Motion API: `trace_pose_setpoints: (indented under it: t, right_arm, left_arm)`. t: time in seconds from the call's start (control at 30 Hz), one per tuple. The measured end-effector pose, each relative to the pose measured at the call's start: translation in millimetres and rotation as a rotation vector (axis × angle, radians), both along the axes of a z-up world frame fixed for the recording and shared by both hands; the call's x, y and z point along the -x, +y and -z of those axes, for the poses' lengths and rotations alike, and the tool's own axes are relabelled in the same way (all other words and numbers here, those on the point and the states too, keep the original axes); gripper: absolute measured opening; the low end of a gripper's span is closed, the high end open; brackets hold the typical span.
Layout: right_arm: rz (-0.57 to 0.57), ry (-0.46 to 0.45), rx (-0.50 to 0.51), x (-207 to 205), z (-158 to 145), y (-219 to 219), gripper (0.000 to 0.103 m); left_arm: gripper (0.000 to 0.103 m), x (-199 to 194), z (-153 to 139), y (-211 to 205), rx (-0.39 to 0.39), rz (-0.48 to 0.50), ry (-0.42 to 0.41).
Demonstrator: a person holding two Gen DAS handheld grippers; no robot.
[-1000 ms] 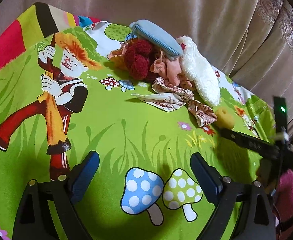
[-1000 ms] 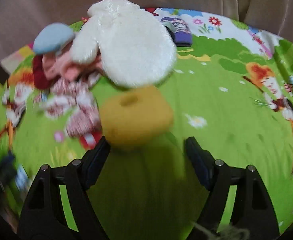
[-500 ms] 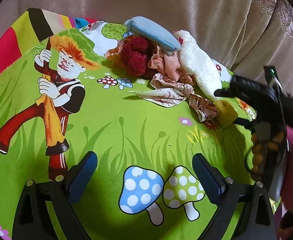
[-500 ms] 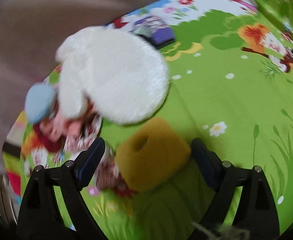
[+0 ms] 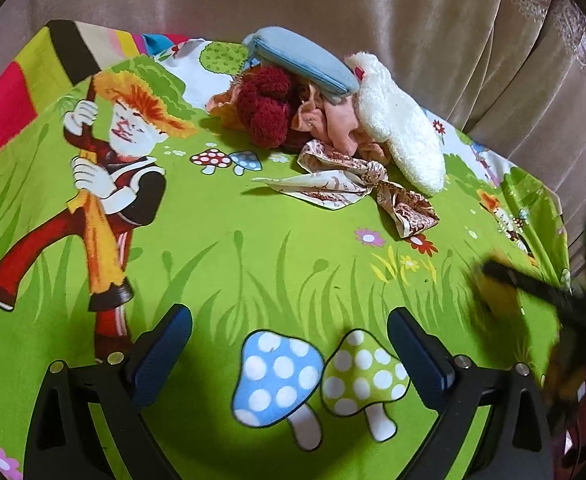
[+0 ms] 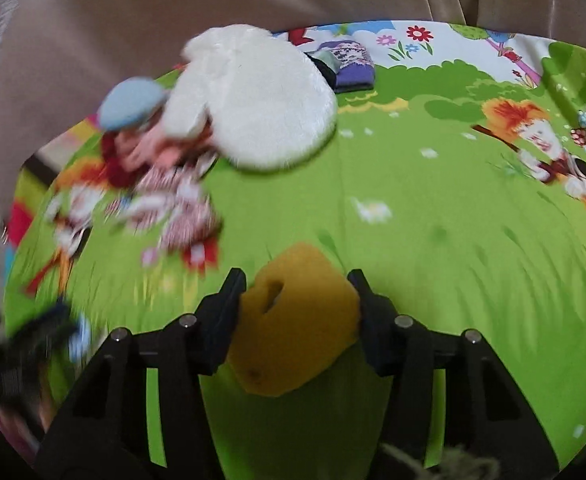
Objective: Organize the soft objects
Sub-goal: 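Grasp the brown-patterned scarf with the left tool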
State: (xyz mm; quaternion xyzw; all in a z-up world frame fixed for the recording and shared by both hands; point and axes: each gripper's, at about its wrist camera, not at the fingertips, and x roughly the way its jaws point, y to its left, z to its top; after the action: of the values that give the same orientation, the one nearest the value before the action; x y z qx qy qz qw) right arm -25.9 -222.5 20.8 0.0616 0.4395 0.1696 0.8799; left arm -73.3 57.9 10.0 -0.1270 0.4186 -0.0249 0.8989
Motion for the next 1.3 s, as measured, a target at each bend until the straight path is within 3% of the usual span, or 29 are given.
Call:
trace_pose_setpoints:
  t: [0.1,0.23,0.47,0.53,0.6,0.63,0.67,0.77,0.9,1.03,1.3]
  right_arm:
    - [-0.018,-0.002,0.004,24.1,0.2,-18.5,0.057]
    - [-0.001,-0.007,-0.007,45.8,0.3,-28.1,0.057]
    - [0.001,-0.06,0.022,53.6,1.7,-21.7,0.061]
    - [0.003,-0.067,0.013,55.1,2.2,-23.3,0.061]
    - [0.006,-0.073,-0.006,56.0,3.1,-25.9,0.061]
    - [0.009,-0.075,-0.016,56.4,3.3,-27.4,0.061]
    - [0.01,-0.076,-0.018,56.7,3.5,-27.5,0.062]
    - [0.013,-0.081,-0.019,58.2,3.7,-27.4,0.061]
    - [0.015,-0.085,-0.011,59.0,3.5,-25.6,0.061]
    - [0.016,-0.088,-0.003,60.0,3.3,-24.4,0.061]
    - [0.004,-0.078,0.017,77.4,-6.5,-14.3,0.056]
  left_arm:
    - [0.099,-15.9,-0.6,-14.3,0.023,0.019,0.012]
    - [0.099,-53.3,-2.6,-38.4,0.115,0.02,0.019]
    - [0.099,-138.7,-13.2,-76.7,0.01,-0.041,0.0]
    - [0.099,-158.3,-4.6,-77.4,-0.053,-0.084,0.055]
    - [0.085,-163.6,3.7,-77.0,-0.1,-0.096,0.099]
    - [0.049,-156.1,2.0,-79.4,-0.129,-0.087,0.086]
    - [0.026,-150.8,0.7,-80.8,-0.142,-0.076,0.083]
    - [0.026,-112.2,-0.7,-75.7,0.004,0.04,0.076]
    - [0.026,-45.7,-2.9,-66.0,0.048,0.11,0.039]
    - [0.026,3.8,-14.0,-61.3,-0.009,0.17,-0.006]
    - [0.026,49.4,-24.6,-65.8,-0.077,0.212,-0.044]
